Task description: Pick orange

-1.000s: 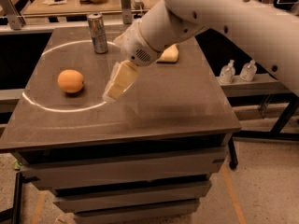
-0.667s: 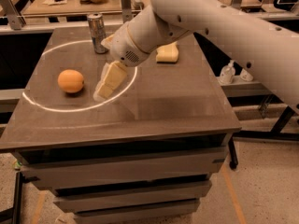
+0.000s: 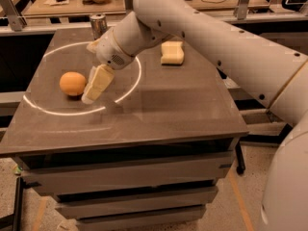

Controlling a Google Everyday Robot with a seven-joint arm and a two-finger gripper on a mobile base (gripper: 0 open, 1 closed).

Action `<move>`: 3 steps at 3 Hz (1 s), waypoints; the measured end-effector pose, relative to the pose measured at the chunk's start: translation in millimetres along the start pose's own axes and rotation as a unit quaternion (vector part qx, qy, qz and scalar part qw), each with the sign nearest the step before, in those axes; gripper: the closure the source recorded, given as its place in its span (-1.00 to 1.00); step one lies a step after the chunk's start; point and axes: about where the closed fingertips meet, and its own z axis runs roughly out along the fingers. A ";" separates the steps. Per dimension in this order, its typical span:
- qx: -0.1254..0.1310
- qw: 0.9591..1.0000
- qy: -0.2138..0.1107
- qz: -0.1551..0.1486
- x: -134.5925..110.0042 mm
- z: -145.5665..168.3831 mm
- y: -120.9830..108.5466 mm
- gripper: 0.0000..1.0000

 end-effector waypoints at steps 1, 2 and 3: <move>-0.015 1.000 0.001 -0.002 -5.9 20.7 -3.4 -1.00; -0.029 1.000 0.001 -0.002 -9.2 37.3 -5.6 -1.00; -0.042 0.999 0.004 0.003 -7.9 50.5 -5.1 -1.00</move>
Offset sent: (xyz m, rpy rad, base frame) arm 0.0110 0.0490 -0.0215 -0.0164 0.0506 0.0615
